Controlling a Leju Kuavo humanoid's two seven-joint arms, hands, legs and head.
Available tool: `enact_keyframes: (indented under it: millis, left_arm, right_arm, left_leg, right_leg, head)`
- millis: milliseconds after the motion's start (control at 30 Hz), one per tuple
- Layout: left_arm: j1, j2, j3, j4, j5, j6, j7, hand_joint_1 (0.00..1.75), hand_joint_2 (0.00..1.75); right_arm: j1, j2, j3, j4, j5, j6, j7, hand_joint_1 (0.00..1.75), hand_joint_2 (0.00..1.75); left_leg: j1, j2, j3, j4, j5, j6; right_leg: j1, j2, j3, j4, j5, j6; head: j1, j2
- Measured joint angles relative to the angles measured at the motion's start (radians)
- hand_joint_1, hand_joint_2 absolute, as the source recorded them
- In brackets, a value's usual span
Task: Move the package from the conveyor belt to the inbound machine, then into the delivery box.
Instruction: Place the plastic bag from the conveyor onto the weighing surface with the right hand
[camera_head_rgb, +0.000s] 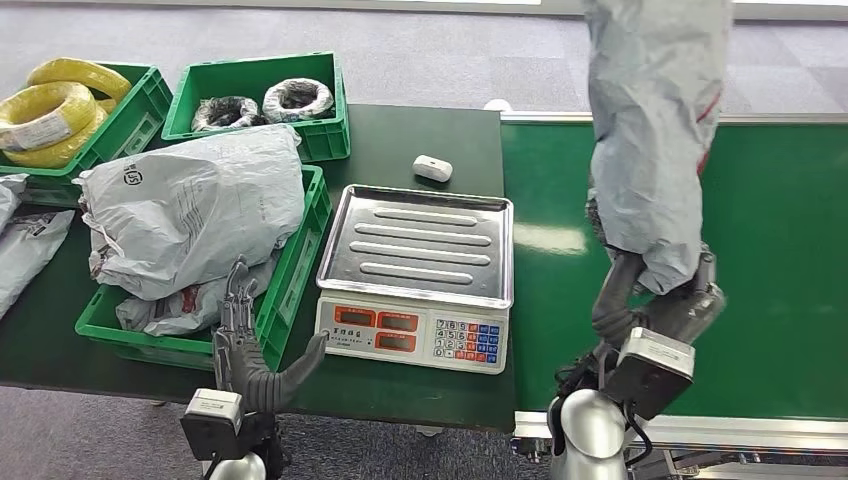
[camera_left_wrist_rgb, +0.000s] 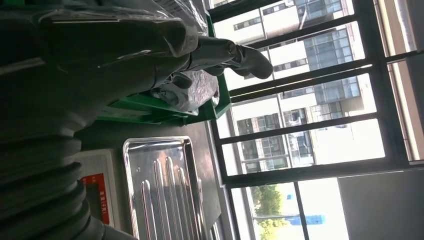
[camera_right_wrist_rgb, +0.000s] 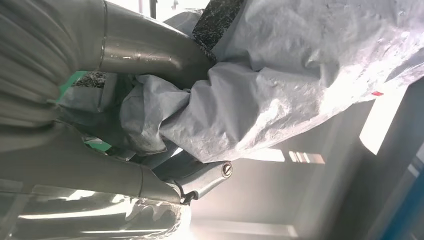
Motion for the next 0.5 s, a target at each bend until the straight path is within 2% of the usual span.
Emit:
enact_keyframes:
  millis: [200,400,500]
  left_arm:
    - [-0.002,0.001,-0.004,0.000,0.008,-0.002,0.000,0.00,1.75]
    - [-0.003,0.002,-0.004,0.001,0.009,-0.002,0.000,0.00,1.75]
    - [-0.007,0.002,-0.006,0.007,0.011,-0.005,0.000,0.00,1.75]
  right_arm:
    - [-0.106,-0.026,0.100,0.208,-0.059,0.010,0.041,1.69,1.75]
    - [-0.149,-0.041,0.130,0.296,-0.070,0.008,0.062,1.70,1.75]
    - [-0.213,-0.049,0.134,0.394,-0.078,-0.006,0.082,1.70,1.75]
  left_leg:
    - [0.000,-0.001,0.000,0.000,0.000,0.000]
    - [0.000,0.000,-0.003,0.000,0.000,0.000]
    - [0.000,0.000,-0.002,0.000,0.000,0.000]
  right_leg:
    - [0.000,-0.001,-0.001,0.000,0.000,0.000]
    - [0.000,0.000,-0.002,0.000,0.000,0.000]
    - [0.000,0.000,-0.003,0.000,0.000,0.000]
  head:
    - [0.000,0.000]
    - [0.000,0.000]
    - [0.000,0.000]
